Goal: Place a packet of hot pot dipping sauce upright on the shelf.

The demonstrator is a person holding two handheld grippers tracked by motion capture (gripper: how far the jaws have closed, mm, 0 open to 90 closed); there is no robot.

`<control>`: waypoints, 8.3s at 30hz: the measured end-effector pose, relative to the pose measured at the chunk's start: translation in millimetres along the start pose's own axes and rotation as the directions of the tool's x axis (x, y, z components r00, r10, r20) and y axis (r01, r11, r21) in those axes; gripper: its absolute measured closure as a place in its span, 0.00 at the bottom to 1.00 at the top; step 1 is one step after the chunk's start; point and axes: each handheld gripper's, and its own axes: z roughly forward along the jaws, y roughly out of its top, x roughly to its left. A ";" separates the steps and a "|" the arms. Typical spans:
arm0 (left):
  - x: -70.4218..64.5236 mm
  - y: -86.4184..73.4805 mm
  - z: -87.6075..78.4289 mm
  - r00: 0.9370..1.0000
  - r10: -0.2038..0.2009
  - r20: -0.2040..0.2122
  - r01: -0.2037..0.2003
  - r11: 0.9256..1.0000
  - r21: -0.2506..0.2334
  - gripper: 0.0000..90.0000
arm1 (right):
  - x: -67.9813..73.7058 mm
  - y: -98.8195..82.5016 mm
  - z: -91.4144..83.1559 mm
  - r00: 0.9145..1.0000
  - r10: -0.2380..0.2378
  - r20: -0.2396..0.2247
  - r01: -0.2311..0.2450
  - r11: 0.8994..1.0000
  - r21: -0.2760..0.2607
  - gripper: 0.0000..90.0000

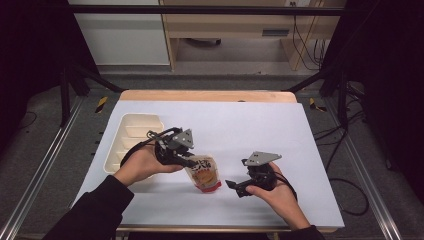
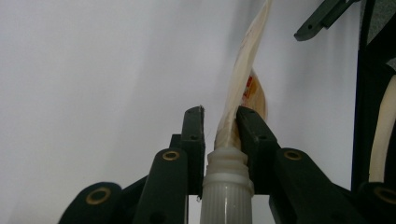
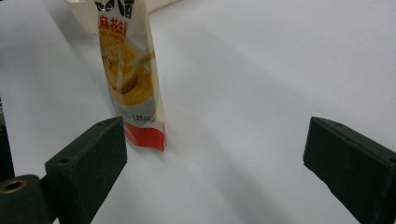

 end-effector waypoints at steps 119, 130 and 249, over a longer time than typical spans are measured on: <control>27.8 -70.2 -149.4 0.989 0.007 -0.147 0.017 0.986 0.167 0.82 | -6.3 -10.3 -7.0 0.997 -0.010 0.078 0.011 1.000 -0.004 0.06; 26.3 -76.3 -148.2 0.989 0.003 -0.145 0.022 0.985 0.170 0.82 | -6.6 -10.5 -7.1 0.997 -0.011 0.079 0.011 1.000 -0.004 0.06; 12.6 -115.3 -129.3 0.956 -0.059 -0.287 0.070 0.997 0.030 0.07 | -3.0 -11.8 -1.7 0.998 -0.024 0.065 0.023 0.999 0.025 0.06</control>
